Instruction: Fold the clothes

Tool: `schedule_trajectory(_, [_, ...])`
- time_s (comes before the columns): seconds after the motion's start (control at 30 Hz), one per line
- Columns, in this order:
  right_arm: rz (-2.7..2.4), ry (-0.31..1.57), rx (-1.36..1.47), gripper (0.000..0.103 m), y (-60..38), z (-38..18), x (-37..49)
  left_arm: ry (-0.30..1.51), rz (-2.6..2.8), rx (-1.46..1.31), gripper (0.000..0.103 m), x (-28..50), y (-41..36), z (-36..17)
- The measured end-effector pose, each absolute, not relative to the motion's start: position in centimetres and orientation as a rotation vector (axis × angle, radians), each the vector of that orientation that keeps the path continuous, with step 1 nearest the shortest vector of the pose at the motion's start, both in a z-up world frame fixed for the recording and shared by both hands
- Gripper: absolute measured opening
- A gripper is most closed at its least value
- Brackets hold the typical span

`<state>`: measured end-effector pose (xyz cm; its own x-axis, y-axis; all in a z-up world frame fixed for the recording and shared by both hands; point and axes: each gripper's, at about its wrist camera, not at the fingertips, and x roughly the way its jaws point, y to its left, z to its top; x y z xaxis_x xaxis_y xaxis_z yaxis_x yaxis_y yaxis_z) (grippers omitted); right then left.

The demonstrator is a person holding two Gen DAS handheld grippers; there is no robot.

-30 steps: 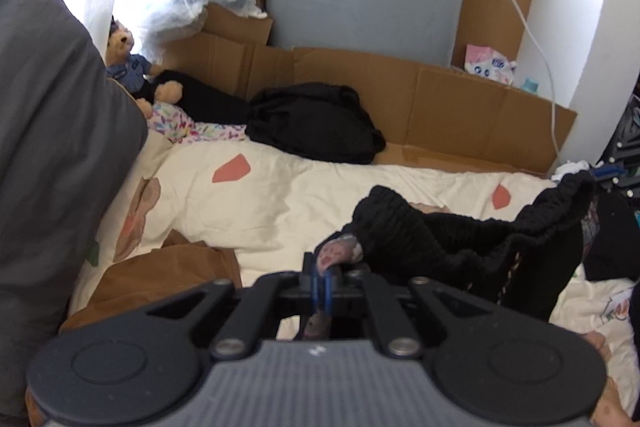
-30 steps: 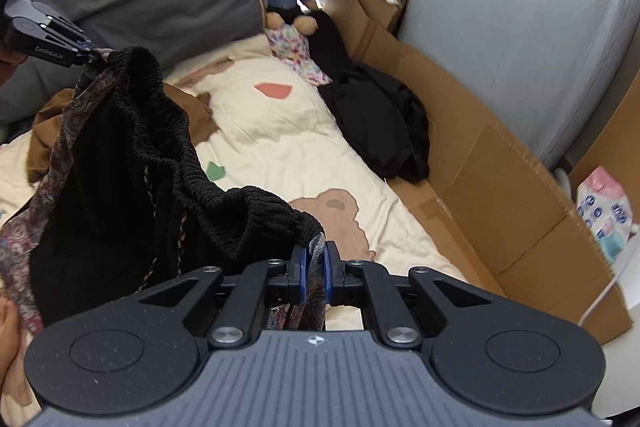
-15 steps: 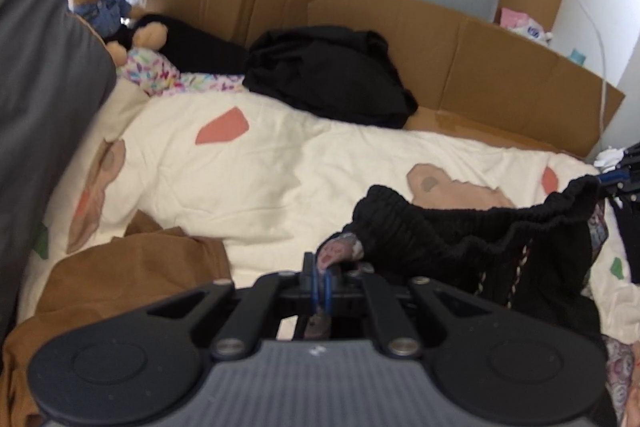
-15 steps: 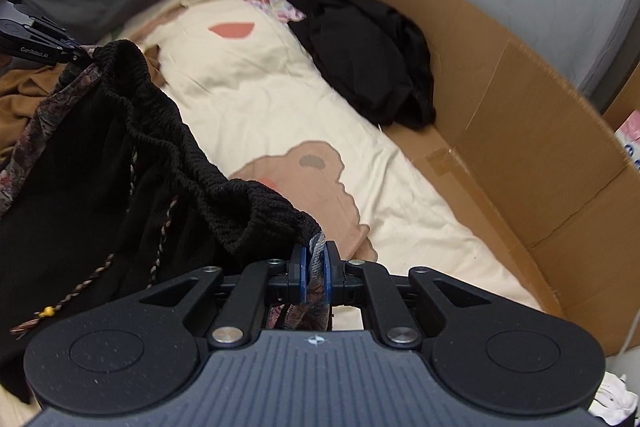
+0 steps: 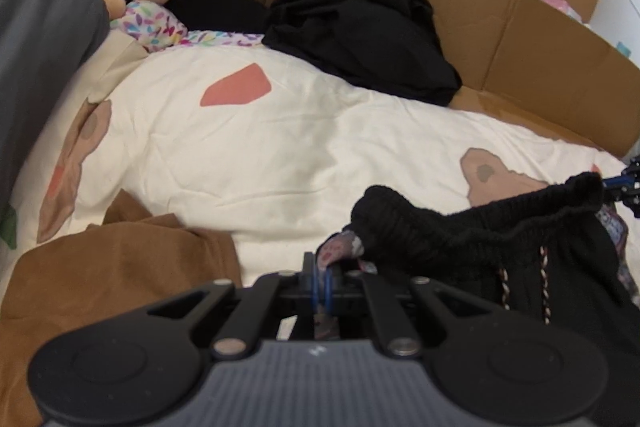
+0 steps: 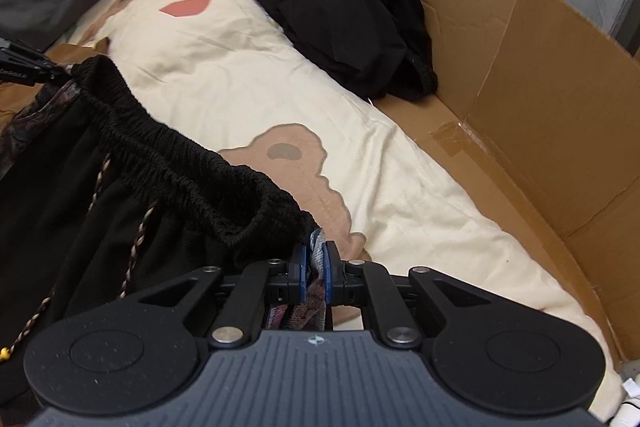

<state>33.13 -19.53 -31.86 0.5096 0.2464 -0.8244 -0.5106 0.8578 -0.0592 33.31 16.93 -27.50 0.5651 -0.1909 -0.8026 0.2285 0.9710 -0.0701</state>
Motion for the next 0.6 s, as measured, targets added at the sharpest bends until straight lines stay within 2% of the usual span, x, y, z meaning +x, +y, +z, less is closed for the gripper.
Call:
schedule_trajectory(0.27, [0.441,0.907,-0.259,0.009,-19.6,-33.5,34.9,0.921,-0.200,-0.078,0.003,35.2,18.0,-29.6])
schedule_trajectory(0.6, [0.395,0.885,-0.233,0.008,-19.5,-34.2,37.4,0.889,-0.199,-0.084,0.003,37.5,17.9,-30.5])
